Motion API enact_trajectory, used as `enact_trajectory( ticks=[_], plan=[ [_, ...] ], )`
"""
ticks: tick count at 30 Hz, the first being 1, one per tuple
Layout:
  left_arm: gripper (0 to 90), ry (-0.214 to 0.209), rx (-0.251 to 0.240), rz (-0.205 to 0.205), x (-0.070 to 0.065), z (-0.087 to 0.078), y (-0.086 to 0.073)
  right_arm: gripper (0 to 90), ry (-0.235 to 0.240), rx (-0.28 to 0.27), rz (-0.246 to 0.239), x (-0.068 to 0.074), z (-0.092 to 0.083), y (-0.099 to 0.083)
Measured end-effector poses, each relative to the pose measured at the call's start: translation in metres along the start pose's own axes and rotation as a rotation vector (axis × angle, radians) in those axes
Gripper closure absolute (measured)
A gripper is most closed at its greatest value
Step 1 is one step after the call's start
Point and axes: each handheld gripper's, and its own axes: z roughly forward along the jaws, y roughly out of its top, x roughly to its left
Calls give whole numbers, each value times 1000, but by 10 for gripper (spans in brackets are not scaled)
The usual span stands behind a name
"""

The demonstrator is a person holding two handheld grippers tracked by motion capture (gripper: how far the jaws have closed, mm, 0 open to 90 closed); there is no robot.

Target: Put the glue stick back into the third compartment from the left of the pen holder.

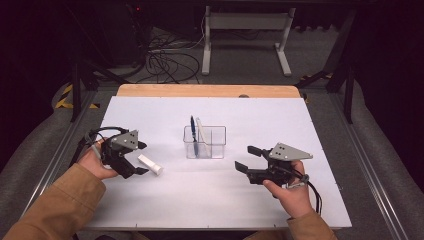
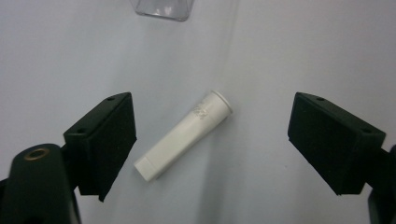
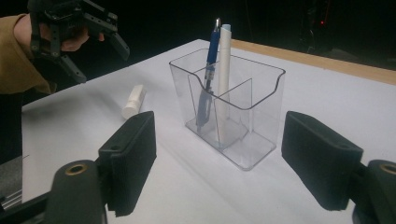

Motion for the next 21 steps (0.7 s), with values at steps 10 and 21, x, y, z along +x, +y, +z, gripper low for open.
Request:
enact_trajectory(
  ticks=[10,21],
  plan=[
    [288,-2,63,34,4,7,2,280,7,-3,9,0,-1,0],
    [290,-37,79,147,13,18,1,280,10,1,15,-1,0,-2]
  ],
)
